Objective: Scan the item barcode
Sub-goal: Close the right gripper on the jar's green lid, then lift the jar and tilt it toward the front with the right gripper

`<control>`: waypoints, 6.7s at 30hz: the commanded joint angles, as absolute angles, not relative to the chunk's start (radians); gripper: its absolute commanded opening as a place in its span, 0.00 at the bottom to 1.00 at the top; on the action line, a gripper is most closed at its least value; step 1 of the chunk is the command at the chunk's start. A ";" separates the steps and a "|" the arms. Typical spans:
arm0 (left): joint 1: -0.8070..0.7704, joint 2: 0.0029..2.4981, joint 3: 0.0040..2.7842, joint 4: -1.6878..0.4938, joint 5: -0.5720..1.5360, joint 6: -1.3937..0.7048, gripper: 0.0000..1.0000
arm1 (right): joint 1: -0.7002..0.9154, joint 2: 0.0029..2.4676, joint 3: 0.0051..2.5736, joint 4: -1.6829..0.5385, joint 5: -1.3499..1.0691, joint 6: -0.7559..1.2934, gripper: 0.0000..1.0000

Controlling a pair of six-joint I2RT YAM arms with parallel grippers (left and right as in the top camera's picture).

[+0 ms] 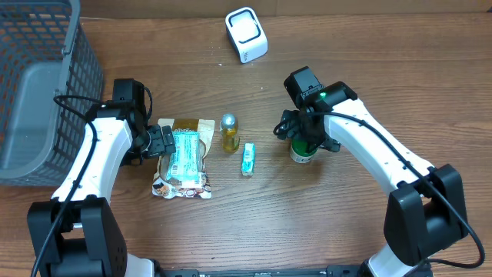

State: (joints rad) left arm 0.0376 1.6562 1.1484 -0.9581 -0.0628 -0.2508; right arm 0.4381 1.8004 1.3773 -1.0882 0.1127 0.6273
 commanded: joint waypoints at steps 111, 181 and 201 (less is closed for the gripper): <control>0.039 1.660 1.168 -0.960 -0.055 -0.239 1.00 | 0.434 1.809 1.147 -0.816 0.153 0.620 0.81; 0.039 1.660 1.168 -0.960 -0.055 -0.239 0.99 | 0.430 1.782 1.322 -1.296 -0.408 0.620 0.41; 0.039 1.660 1.168 -0.960 -0.055 -0.239 0.99 | 0.430 1.782 1.322 -1.427 -0.680 0.620 0.34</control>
State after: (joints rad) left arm 0.0376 1.6562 1.1492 -0.9581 -0.0631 -0.2508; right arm 0.4332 1.8053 1.2995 -1.4185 -0.6182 0.6212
